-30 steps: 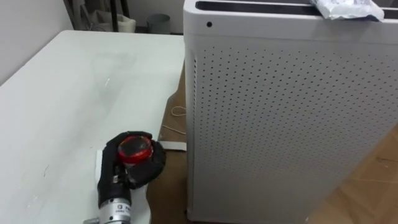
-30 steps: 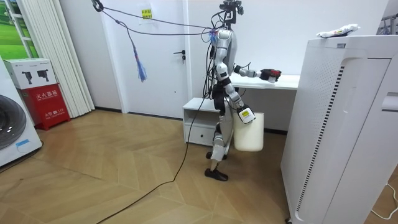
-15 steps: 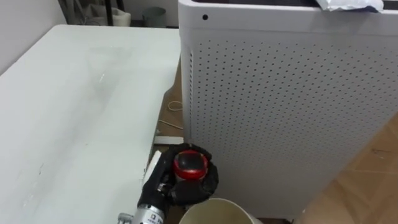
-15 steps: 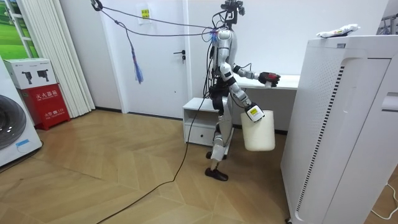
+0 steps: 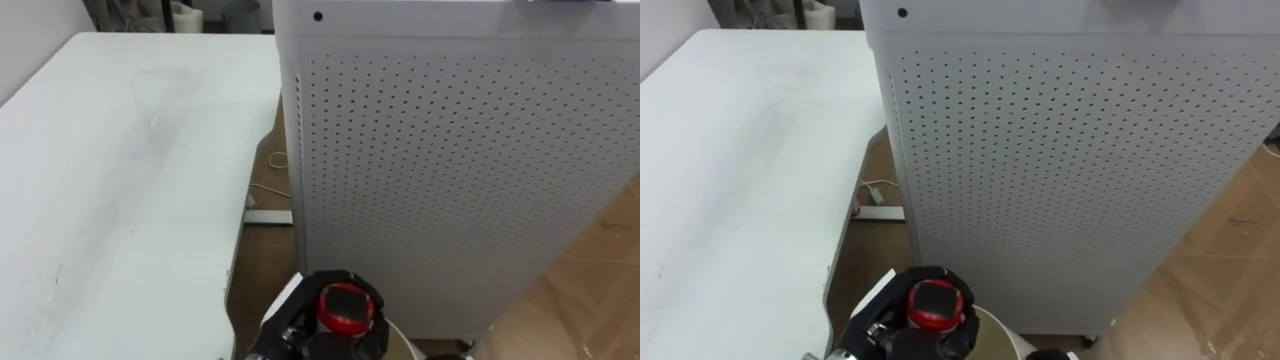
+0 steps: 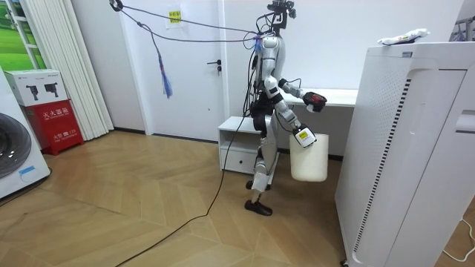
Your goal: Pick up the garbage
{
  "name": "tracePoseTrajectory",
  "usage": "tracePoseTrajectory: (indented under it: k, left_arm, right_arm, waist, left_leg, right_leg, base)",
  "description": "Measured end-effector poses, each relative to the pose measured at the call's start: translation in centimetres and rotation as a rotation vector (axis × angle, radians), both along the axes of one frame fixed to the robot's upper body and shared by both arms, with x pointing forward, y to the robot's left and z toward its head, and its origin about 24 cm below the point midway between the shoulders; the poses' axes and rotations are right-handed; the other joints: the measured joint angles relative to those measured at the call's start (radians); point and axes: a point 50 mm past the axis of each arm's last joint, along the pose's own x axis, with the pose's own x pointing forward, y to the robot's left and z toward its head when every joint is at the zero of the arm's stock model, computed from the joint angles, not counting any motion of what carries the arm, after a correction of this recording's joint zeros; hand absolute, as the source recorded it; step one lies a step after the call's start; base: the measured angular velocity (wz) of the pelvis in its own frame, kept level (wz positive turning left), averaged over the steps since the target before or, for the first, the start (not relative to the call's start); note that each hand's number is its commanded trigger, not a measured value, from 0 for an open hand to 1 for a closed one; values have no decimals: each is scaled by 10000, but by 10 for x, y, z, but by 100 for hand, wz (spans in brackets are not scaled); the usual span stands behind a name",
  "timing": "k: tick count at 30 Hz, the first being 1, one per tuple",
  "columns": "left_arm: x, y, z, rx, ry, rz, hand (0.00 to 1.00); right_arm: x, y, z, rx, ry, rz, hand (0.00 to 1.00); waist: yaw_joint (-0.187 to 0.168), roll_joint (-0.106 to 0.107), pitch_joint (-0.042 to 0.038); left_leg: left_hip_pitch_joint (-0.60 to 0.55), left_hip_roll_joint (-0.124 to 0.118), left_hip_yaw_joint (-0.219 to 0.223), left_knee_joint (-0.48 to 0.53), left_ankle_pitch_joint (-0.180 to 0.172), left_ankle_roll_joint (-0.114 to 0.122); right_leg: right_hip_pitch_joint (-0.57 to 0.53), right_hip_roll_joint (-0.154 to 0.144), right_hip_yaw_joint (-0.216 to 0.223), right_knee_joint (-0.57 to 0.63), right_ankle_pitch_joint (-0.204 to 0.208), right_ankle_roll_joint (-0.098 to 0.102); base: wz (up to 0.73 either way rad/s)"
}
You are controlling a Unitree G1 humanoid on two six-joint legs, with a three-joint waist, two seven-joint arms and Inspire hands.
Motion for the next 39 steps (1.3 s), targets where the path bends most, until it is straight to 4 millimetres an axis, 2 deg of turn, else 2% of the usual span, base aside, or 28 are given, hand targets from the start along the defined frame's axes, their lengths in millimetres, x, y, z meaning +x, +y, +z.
tracePoseTrajectory:
  k: [16, 18, 21, 25, 31, 34, 39]
  left_arm:
    - [-6, 1, -5, 181, 239, -899, 0]
    - [-6, 2, -5, 193, 241, -840, 0]
    - [-4, 2, -4, 419, 90, -868, 0]
    - [-4, 0, -1, 863, -228, -1102, 0]
    - [1, -3, 27, 990, -1637, -1093, 0]
    - [5, 0, 39, 1314, -2385, -674, 0]
    - [10, 3, 67, 2045, -4115, 157, 0]
  right_arm:
    - [3, -2, 1, -156, -16, 19, 100]
    - [0, -3, 0, -250, 25, -143, 100]
    - [2, -7, 1, -352, -52, -244, 100]
    - [2, -7, 1, -352, -69, -262, 100]
    - [-1, -7, 1, -316, -69, -339, 100]
    - [-5, -6, 1, -263, -183, -417, 100]
    - [-10, -14, 3, -108, -418, -1216, 100]
  waist:
    - [-9, 18, 20]
    - [-12, -10, 38]
    - [-35, -128, 111]
    - [-47, -125, 109]
    - [-108, -112, 100]
    - [-303, -78, 77]
    - [-606, 29, 7]
  left_leg:
    - [2, -8, 30, -7, 0, 0]
    - [17, -9, 33, -14, 0, 0]
    - [68, -15, 99, -24, 0, 0]
    - [65, -25, 149, -40, 0, 1]
    - [278, -58, 257, -40, 0, 0]
    - [462, -51, 262, -40, -1, 0]
    - [862, -63, 832, -36, -23, 17]
  right_leg:
    - [-13, -23, -19, 9, 0, 0]
    - [-9, -26, -10, 9, 0, 0]
    - [16, -14, 34, 8, 0, 0]
    - [-21, -11, 91, 18, 0, 0]
    - [77, 30, 326, 33, 0, 0]
    - [235, 30, 396, 33, 0, 1]
    - [261, 21, 572, 300, 0, 1]
  base:
    - [0]
    - [0]
    - [-5]
    - [-4]
    - [-9]
    - [-10]
    - [-27]
